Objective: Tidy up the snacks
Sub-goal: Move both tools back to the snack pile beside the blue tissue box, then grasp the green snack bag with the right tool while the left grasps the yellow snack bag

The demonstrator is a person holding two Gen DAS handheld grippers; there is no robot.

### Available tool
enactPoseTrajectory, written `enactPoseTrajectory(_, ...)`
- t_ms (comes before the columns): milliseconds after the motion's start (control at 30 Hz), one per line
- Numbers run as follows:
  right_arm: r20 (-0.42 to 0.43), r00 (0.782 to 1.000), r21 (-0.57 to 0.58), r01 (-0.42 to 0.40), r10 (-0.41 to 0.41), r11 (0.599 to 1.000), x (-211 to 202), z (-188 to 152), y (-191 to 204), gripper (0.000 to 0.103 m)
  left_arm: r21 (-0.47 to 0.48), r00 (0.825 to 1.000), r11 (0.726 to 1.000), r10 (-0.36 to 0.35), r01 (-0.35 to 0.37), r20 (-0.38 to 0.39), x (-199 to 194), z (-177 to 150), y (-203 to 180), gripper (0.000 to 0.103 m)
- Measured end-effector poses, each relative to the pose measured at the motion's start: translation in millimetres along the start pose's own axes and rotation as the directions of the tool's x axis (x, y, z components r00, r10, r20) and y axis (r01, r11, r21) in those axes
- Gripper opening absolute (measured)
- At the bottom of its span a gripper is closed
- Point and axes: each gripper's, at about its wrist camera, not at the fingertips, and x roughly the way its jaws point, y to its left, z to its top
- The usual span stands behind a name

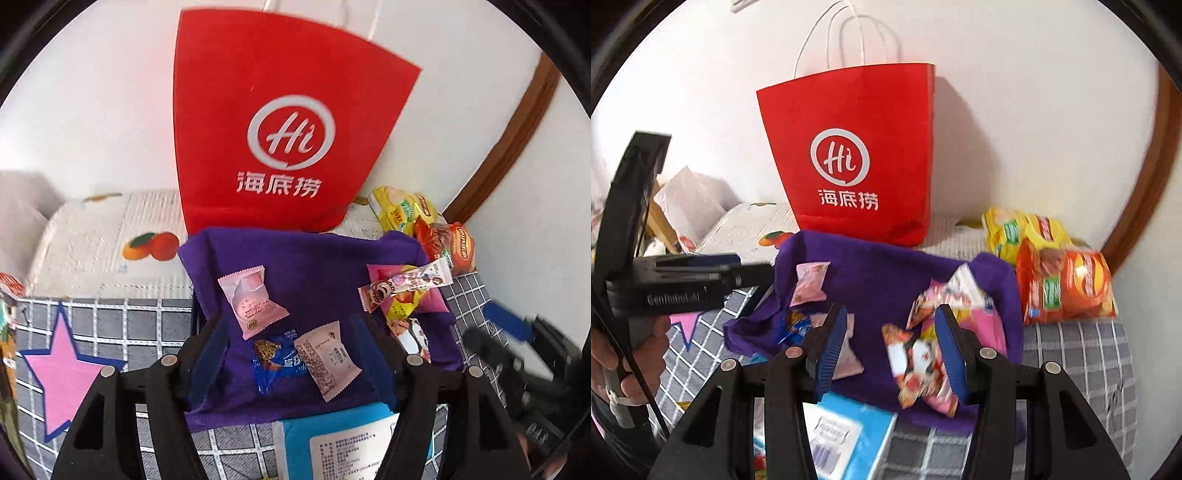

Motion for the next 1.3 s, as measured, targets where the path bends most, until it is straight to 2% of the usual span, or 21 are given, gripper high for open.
enactPoseTrajectory(133,-0.004,0.996,0.066,-0.084,0.085,0.994,-24.2,-28.0,6.7,0.049,0.013,1.0,1.0,-0.026,0.026,0.01,-15.0,-4.3,-15.1,0.068)
enactPoseTrajectory(267,-0.015,0.996,0.062,-0.085,0.086,0.994,-48.6,-61.2,22.2,0.049,0.034,0.998,0.998,-0.059,0.058,0.034,-36.3,-10.7,-29.7,0.068)
enactPoseTrajectory(400,-0.027,0.993,0.077,-0.11,0.112,0.991,-68.0,-91.0,34.0,0.05,0.047,0.995,0.998,-0.056,0.052,0.083,-62.3,-24.7,-32.2,0.077)
enactPoseTrajectory(533,-0.012,0.989,0.081,-0.147,0.148,0.986,-80.0,-119.7,51.7,0.065,0.046,0.997,0.999,-0.017,0.014,0.071,-75.7,-50.7,-16.1,0.077)
enactPoseTrajectory(667,-0.009,0.981,0.05,-0.193,0.194,0.98,-79.3,-146.0,77.1,0.067,0.011,0.998,0.999,0.03,-0.03,0.05,-84.8,-76.0,13.2,0.077)
enactPoseTrajectory(700,-0.014,0.98,0.034,-0.2,0.201,0.979,-77.3,-152.7,86.1,0.071,-0.003,0.998,0.999,0.041,-0.041,0.044,-87.5,-83.3,23.9,0.077)
enactPoseTrajectory(867,-0.012,0.986,-0.051,-0.168,0.168,0.984,-67.1,-178.3,122.4,0.077,-0.059,0.997,0.996,0.067,-0.064,0.05,-101.0,-112.0,62.2,0.077)
enactPoseTrajectory(1033,-0.036,0.992,-0.044,-0.123,0.121,0.991,-45.2,-184.3,136.9,0.078,-0.032,0.99,0.992,0.127,-0.126,0.054,-100.3,-137.6,78.8,0.077)
enactPoseTrajectory(1200,-0.097,0.991,-0.018,-0.092,0.089,0.996,-17.6,-188.9,141.4,0.078,-0.042,0.993,0.994,0.107,-0.105,0.049,-93.0,-153.4,93.4,0.077)
enactPoseTrajectory(1300,-0.122,0.99,-0.003,-0.066,0.065,0.998,-2.6,-190.3,141.9,0.078,-0.015,0.994,0.995,0.103,-0.102,0.041,-87.9,-158.8,93.1,0.077)
